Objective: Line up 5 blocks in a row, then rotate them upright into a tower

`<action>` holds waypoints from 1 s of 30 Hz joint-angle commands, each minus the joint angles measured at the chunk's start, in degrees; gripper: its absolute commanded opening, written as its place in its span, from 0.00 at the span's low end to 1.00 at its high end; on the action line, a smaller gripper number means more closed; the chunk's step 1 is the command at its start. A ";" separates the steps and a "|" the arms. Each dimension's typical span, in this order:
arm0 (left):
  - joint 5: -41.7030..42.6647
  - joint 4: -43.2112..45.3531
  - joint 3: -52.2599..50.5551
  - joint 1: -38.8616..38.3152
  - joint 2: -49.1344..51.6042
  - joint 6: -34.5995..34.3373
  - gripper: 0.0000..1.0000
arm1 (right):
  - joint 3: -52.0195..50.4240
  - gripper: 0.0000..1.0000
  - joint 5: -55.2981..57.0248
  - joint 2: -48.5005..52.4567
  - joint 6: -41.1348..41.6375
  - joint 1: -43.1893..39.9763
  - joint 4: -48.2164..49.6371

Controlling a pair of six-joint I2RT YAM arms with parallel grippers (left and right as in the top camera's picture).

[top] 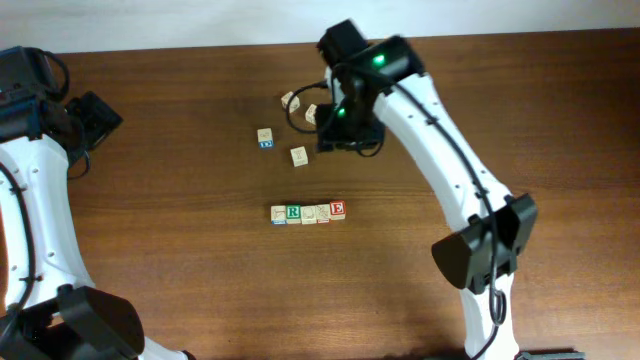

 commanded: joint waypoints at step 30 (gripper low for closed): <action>0.83 -3.56 0.76 0.09 -0.35 -0.52 0.99 | -39.43 0.50 6.82 -6.16 15.02 11.52 14.03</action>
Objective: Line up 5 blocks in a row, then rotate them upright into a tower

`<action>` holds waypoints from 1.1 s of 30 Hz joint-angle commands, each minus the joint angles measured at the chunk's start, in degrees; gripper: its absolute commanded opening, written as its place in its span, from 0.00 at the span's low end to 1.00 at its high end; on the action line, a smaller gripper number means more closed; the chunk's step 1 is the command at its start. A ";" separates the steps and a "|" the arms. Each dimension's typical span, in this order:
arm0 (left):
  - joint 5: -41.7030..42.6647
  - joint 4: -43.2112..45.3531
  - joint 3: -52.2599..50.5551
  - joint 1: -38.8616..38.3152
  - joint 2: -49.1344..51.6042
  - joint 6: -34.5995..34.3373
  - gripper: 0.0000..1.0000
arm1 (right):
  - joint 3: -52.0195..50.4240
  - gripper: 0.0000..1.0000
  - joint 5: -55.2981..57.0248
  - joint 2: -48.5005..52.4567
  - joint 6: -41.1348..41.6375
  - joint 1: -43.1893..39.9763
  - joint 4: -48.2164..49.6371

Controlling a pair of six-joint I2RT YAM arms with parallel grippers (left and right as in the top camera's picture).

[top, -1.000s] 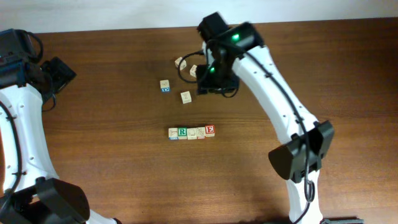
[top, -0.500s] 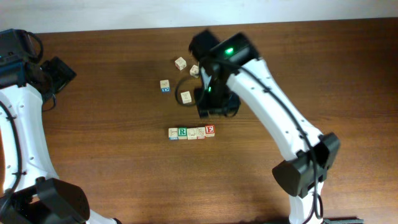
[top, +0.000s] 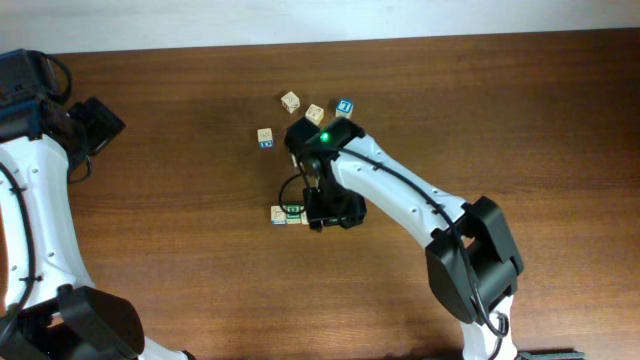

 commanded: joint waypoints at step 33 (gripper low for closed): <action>0.59 -0.98 0.76 0.09 -0.35 -0.50 0.99 | -9.49 0.40 6.58 0.72 4.35 0.37 13.62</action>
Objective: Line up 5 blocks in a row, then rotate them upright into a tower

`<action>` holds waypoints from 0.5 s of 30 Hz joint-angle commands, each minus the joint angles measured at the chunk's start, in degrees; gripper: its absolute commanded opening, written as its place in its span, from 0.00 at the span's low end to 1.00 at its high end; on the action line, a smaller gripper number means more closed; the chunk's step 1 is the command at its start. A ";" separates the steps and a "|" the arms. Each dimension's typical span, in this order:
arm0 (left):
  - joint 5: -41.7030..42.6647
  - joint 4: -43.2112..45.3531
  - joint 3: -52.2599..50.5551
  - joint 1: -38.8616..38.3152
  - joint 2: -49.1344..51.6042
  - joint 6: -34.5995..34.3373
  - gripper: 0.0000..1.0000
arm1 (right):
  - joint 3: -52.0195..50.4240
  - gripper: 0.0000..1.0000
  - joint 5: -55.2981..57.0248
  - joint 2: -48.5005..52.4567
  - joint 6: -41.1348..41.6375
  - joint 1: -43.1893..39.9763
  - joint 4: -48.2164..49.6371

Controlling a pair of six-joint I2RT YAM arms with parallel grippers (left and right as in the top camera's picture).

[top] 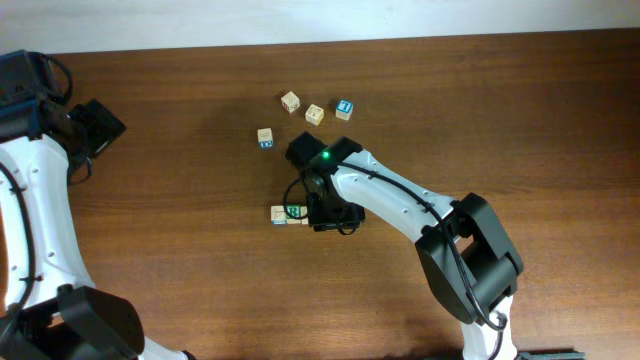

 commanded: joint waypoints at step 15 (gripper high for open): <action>0.57 -1.03 0.76 0.09 -0.35 -0.50 0.99 | -0.33 0.40 1.25 2.25 0.72 0.15 0.35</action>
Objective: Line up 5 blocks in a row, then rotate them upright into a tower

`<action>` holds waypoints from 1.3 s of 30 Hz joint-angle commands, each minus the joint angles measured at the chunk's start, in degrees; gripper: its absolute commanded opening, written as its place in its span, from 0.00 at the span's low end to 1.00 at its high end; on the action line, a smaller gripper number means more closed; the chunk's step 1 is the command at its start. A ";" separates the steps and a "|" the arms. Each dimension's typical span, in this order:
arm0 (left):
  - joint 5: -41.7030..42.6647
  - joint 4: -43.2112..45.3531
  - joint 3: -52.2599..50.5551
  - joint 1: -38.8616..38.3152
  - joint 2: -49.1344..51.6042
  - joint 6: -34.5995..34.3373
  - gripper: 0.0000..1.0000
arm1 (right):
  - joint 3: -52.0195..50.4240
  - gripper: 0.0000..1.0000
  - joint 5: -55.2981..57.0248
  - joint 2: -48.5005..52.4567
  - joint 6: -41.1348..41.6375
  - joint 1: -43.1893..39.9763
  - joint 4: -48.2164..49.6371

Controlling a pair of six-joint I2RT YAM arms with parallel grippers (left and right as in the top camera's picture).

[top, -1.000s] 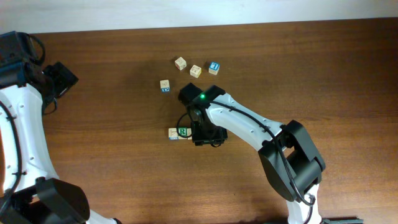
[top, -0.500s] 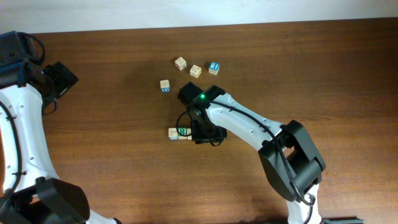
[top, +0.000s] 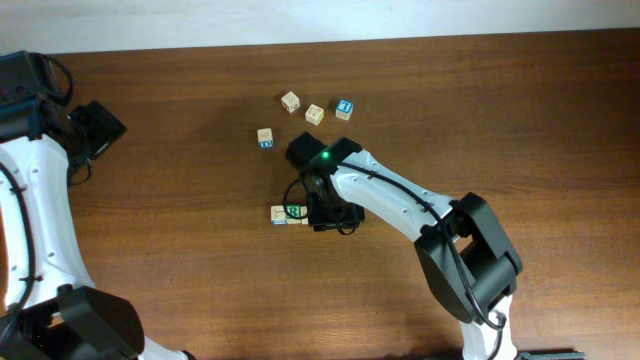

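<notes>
A short row of letter blocks lies mid-table. Only its left end shows: a pale block point(top: 278, 214) and a green-lettered block point(top: 294, 211). My right gripper point(top: 320, 215) is down over the remainder of the row and hides it, and its jaws cannot be made out from above. Four loose blocks lie farther back: a pale one point(top: 290, 101), another pale one point(top: 314, 114), a blue-faced one point(top: 344, 108) and one with a blue edge point(top: 265, 138). My left gripper point(top: 100, 125) is held far off at the left, away from all blocks.
The white right arm point(top: 400, 200) stretches from the lower right across the middle of the wooden table point(top: 180, 250). The left arm point(top: 30, 220) runs along the left edge. A pale wall borders the table's far side.
The right gripper first hovered among the loose blocks at the back, with the full row including a red E block in view. Then it was down over the right part of the row, and it has stayed there. The left arm has held still.
</notes>
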 commanded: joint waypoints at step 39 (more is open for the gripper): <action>0.59 -0.39 0.76 0.09 -0.35 -0.50 0.99 | -0.31 0.41 0.96 2.51 0.55 0.09 2.08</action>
